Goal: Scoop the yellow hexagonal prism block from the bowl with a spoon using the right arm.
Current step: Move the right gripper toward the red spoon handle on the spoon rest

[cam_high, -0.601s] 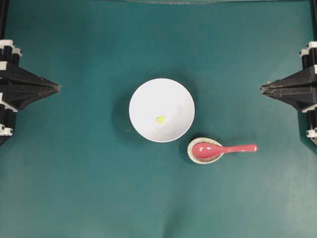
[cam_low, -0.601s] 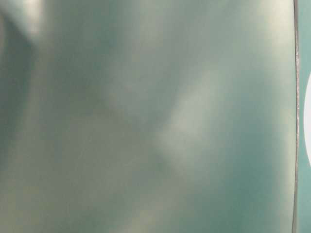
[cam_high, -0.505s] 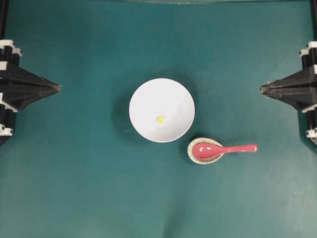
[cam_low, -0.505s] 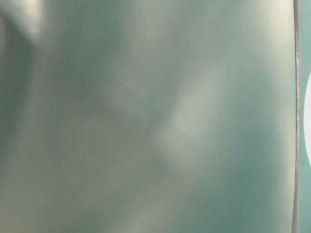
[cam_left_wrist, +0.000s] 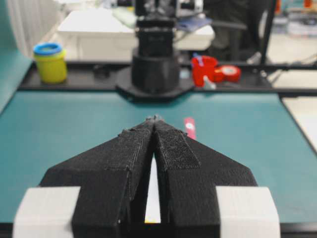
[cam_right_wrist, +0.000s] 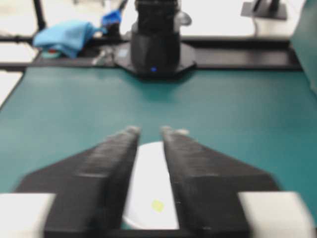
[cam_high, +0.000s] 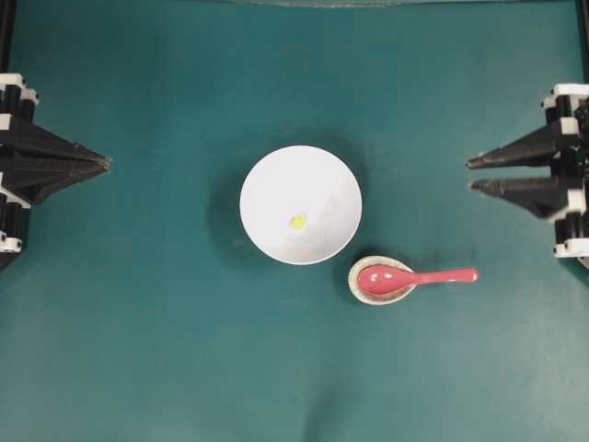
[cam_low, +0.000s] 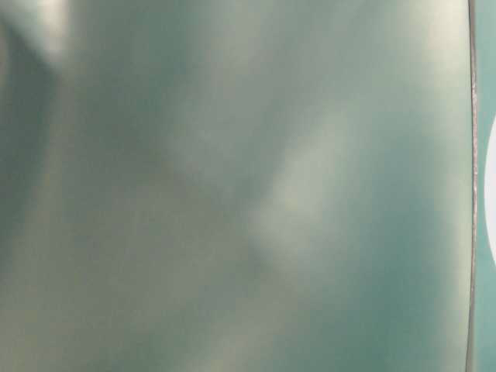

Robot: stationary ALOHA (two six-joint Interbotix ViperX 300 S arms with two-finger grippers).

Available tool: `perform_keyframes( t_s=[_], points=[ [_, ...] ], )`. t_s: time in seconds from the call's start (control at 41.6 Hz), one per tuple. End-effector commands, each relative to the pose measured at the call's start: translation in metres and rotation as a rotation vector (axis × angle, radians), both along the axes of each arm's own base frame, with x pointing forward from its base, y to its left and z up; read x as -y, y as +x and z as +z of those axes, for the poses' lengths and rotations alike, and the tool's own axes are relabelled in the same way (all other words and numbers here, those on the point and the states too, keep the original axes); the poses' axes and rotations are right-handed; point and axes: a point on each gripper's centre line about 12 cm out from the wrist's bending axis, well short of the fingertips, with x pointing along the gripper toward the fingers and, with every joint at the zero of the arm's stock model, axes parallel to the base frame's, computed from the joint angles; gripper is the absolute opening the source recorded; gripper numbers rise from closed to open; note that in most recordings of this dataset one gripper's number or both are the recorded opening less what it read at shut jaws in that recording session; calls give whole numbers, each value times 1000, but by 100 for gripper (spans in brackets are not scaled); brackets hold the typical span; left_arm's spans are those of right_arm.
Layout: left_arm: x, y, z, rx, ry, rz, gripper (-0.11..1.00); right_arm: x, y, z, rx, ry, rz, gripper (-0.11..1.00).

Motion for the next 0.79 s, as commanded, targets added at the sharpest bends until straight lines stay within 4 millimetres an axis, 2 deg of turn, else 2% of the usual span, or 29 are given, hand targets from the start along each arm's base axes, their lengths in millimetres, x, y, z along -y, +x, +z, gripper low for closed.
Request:
perform_keyframes(
  t_s=[0.0, 0.072, 0.12, 0.457, 0.77],
  points=[
    [0, 2, 7, 17, 0, 0, 0, 0, 3, 5, 9, -6, 1, 44],
    [0, 2, 7, 17, 2, -2, 0, 0, 6, 0, -11, -7, 1, 55],
    [0, 2, 7, 17, 1, -2, 0, 0, 8, -5, -31, -7, 3, 57],
    [0, 2, 6, 14, 2, -2, 0, -11, 23, -53, -140, 12, 45, 56],
    [0, 3, 4, 6, 2, -2, 0, -24, 24, -99, -153, 67, 69, 56]
  ],
)
